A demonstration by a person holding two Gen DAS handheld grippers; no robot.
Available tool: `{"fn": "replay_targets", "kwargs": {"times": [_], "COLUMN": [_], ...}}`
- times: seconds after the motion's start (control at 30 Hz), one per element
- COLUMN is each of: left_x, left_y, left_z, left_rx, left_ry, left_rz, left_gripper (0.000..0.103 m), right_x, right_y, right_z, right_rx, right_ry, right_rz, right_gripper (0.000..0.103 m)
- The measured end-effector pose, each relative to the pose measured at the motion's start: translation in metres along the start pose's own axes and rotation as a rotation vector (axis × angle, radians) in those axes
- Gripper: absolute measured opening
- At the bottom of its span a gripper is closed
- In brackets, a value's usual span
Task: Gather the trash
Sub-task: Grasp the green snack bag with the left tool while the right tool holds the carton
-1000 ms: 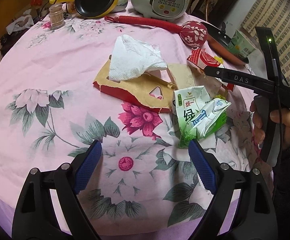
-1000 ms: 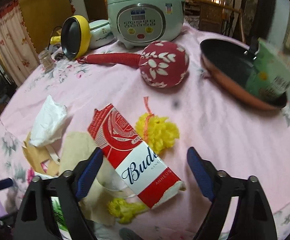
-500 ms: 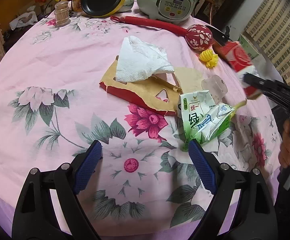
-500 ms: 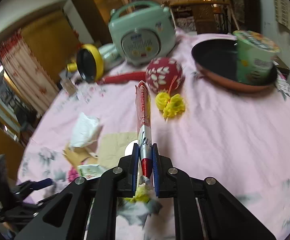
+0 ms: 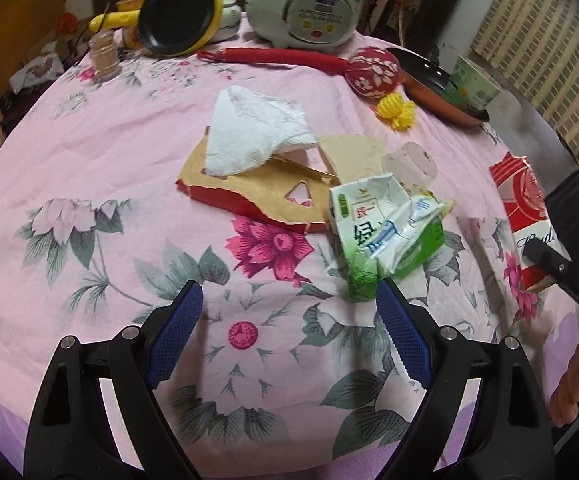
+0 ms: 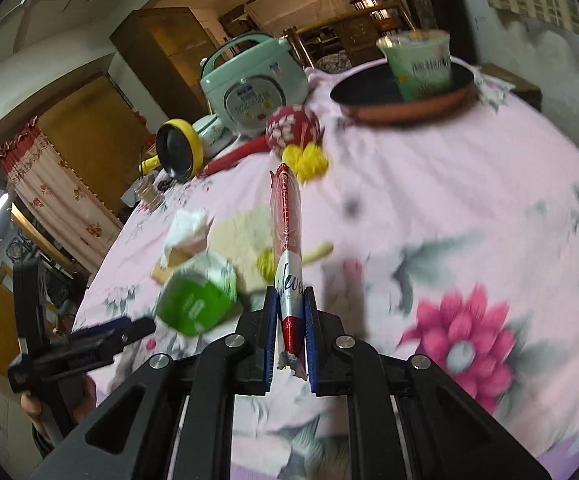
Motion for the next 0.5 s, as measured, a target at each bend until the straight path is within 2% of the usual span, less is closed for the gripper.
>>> {"fn": "replay_targets", "kwargs": {"times": [0.17,0.27,0.4,0.5], "left_x": [0.012,0.023,0.042,0.053], "left_y": [-0.002,0.000,0.005,0.008], "left_z": [-0.010,-0.008,-0.006,-0.016], "left_rx": [-0.030,-0.021,0.008,-0.012], "left_ry": [0.030,0.038,0.052,0.056], "left_rz": [-0.028,-0.053,-0.139,-0.196], "left_gripper": [0.086,0.085,0.084,0.081], "right_x": [0.009,0.013,0.014,0.014], "right_y": [-0.015,-0.017,-0.019,-0.018], "right_z": [-0.008,-0.008,-0.009,-0.004], "right_rx": [-0.024,-0.021,-0.037,-0.017], "right_ry": [0.007,0.030,0.051,0.062], "right_rz": [-0.033,-0.040,-0.042,-0.035], "right_gripper": [0.014,0.014,0.014,0.014]}}
Point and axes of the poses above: each gripper's, at about its wrist camera, not at the fingertips, and z roughly against the way its jaws point, x to its right, y to its top, the point moved 3 cm from there along -z, roughly the way its jaws point
